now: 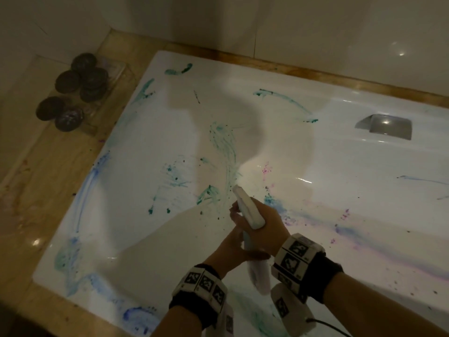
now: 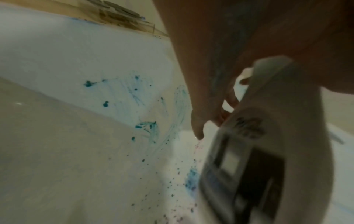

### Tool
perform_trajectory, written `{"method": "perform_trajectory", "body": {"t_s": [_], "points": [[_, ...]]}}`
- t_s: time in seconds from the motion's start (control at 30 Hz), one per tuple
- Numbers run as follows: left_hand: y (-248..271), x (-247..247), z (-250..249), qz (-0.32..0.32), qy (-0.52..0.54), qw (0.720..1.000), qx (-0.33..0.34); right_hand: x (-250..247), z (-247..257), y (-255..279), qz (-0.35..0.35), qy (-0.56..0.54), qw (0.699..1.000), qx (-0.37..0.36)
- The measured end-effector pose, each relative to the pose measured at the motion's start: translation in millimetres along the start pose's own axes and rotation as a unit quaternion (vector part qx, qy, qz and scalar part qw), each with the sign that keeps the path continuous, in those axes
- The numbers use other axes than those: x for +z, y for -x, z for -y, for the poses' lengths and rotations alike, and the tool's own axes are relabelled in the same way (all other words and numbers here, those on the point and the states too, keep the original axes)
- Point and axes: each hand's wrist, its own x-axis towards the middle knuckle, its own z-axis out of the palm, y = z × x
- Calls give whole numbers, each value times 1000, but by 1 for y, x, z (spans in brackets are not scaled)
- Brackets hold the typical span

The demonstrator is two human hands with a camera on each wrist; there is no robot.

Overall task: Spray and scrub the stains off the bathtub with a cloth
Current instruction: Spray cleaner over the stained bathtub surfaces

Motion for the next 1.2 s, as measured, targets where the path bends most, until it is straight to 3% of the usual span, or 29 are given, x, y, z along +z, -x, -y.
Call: {"method": "perform_trajectory", "body": {"t_s": [0.03,0.1,0.27,0.33,0.43,0.57,0.7,0.97,1.1,1.2], "points": [[0,-2,12,25,1,1000,-13,-2,3,0,-17,-46,999,-2],[5,-9,30,17,-7,998,-59,-9,7,-6,-64,-115,991,-7],[4,-46,56,-209,-18,973,-99,-27,-5,-31,-105,-130,986,16],[-2,-62,55,-253,-41,960,-116,-22,-19,-39,-115,-117,985,49],[-10,-75,49,-244,-95,956,-131,-20,-40,-51,-153,-134,969,141],[-18,-77,47,-226,-69,963,-130,-31,-57,-61,-198,-62,951,229],[-20,-68,49,-225,0,966,-129,-38,-71,-61,-182,-23,956,227],[-18,-50,57,-202,28,968,-146,-49,-86,-57,-192,-18,953,234],[-16,-49,61,-195,47,967,-160,-48,-92,-53,-169,-11,963,210],[-14,-49,64,-186,48,968,-160,-42,-97,-46,-143,-13,962,232]]}}
